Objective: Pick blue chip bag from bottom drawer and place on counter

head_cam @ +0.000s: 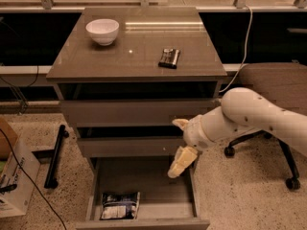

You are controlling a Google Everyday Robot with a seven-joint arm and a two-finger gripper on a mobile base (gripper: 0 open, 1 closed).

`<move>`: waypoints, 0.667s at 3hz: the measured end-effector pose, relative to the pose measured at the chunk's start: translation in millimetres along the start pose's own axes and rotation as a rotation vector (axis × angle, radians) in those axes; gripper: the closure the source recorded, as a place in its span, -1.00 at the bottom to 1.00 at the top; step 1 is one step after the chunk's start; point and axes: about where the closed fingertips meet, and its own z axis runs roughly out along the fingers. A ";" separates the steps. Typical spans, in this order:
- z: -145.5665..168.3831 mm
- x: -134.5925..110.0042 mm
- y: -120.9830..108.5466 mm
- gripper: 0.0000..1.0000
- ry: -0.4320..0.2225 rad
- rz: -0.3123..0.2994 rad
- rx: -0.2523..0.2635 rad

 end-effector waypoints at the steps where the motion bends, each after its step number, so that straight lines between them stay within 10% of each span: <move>1: 42.7 -0.4 -17.5 -1.00 -0.044 0.007 -0.001; 2: 92.6 10.2 -30.3 -1.00 -0.047 0.007 -0.043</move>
Offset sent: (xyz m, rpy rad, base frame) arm 0.0636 0.0671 -0.1185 0.0488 0.0414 0.0446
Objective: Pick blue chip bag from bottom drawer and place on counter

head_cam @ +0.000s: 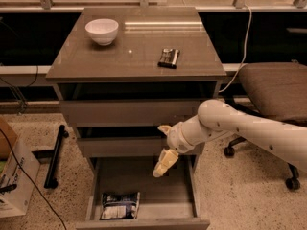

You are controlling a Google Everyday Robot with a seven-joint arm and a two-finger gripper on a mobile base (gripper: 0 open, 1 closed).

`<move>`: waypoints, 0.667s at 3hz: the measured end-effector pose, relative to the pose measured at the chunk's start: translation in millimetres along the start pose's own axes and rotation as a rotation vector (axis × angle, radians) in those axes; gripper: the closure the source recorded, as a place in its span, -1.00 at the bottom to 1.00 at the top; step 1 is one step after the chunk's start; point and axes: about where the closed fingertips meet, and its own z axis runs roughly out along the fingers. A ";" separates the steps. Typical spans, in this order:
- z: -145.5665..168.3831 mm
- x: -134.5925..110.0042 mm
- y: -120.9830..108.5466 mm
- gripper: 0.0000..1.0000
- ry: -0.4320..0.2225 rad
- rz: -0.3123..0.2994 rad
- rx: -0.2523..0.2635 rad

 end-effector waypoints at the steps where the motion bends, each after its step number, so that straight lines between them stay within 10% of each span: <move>1: 4.0 1.2 0.7 -1.00 0.006 0.006 0.001; 2: 4.1 1.2 0.7 -1.00 0.006 0.006 0.001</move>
Offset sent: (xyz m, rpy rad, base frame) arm 0.0050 0.0277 -0.0791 0.1170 0.1069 -0.0355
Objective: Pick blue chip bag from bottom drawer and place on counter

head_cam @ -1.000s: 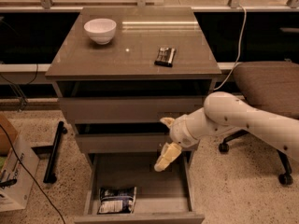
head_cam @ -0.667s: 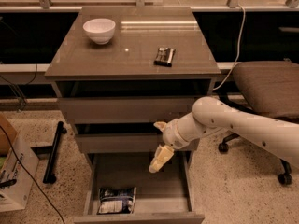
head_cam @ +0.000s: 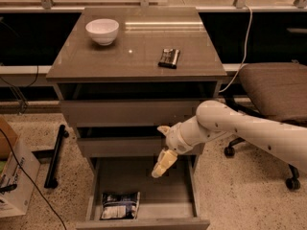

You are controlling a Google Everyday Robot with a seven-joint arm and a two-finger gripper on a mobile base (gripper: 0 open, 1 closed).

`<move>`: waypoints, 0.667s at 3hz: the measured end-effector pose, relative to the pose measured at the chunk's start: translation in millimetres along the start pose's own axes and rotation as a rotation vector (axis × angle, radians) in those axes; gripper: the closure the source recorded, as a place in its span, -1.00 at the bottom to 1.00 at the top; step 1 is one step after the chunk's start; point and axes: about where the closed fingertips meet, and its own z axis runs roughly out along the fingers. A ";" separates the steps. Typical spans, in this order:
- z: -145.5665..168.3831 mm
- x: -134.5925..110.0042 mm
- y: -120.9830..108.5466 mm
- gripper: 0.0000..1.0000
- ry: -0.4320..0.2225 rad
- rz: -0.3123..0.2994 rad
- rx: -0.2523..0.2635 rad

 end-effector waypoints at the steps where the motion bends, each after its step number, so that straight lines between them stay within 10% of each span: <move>1: 55.0 26.7 -1.6 -1.00 -0.072 0.060 -0.034; 2: 102.0 52.7 -1.2 -1.00 -0.127 0.121 -0.071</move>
Offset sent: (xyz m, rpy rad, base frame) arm 0.0045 0.0456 -0.1711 0.2209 0.1843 -0.0731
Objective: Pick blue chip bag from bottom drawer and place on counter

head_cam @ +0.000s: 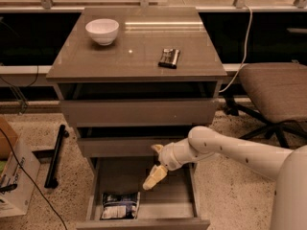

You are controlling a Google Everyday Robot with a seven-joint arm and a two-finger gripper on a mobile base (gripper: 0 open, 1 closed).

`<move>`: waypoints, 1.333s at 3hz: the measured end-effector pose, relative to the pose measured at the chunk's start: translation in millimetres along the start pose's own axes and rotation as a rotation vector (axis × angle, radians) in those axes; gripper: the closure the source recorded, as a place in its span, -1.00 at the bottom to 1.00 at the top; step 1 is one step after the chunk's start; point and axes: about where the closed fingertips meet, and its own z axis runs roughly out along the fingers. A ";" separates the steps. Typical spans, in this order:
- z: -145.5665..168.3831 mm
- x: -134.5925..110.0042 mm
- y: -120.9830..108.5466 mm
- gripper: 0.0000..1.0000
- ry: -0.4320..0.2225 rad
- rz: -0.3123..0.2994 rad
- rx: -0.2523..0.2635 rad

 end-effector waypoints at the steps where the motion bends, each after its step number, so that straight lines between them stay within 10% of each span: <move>1: 12.9 11.5 2.3 -1.00 0.002 0.023 -0.021; 4: 94.0 57.8 -18.7 -1.00 0.004 0.071 -0.101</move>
Offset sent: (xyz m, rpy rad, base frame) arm 0.0066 0.0161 -0.0501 -0.0472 0.1019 0.0056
